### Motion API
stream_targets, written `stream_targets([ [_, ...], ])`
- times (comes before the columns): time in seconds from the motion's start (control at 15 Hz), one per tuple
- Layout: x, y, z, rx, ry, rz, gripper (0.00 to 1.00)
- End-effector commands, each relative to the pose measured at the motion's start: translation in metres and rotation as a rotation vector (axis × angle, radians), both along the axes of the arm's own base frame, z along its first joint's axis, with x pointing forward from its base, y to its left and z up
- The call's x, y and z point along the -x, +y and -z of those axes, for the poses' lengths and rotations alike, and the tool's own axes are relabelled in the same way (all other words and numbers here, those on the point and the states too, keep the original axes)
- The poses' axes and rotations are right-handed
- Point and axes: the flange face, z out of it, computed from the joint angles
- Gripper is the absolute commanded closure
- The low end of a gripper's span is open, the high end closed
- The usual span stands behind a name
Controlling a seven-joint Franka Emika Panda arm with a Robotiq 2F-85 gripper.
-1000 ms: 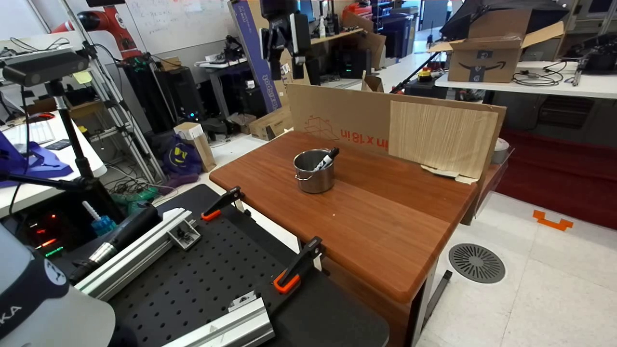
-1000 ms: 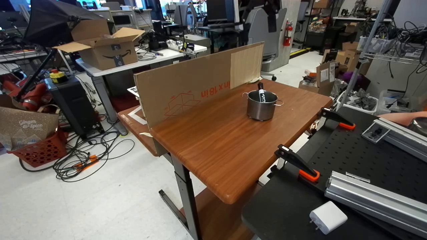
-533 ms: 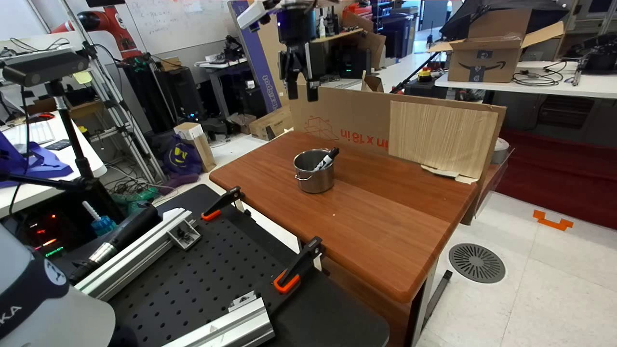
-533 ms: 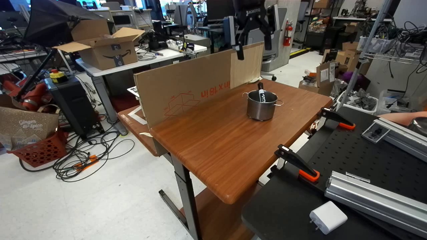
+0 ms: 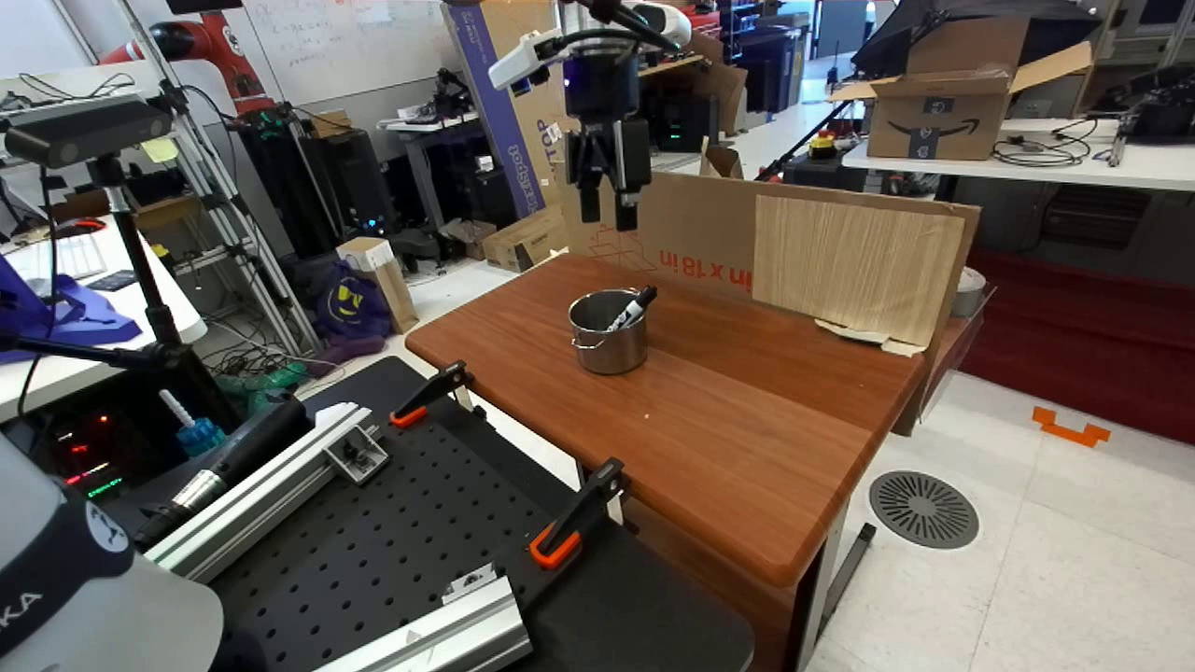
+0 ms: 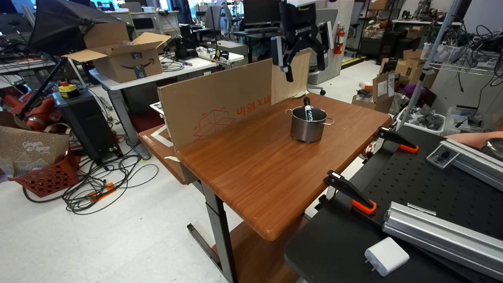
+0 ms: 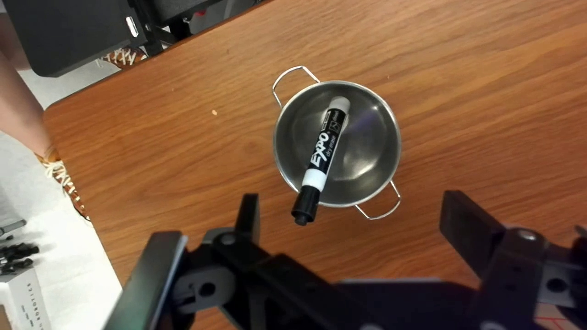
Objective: Put the marker on the table
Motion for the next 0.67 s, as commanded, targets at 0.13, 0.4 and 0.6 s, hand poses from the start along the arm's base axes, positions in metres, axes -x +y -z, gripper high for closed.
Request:
stream_targets([
  [0.13,-0.010,-0.016,0.027,-0.010,-0.044,0.051,0.00],
  [0.4,-0.016,-0.022,0.050,-0.017,-0.074,0.080,0.00],
  [0.6,-0.017,-0.027,0.064,-0.037,-0.083,0.098,0.00],
])
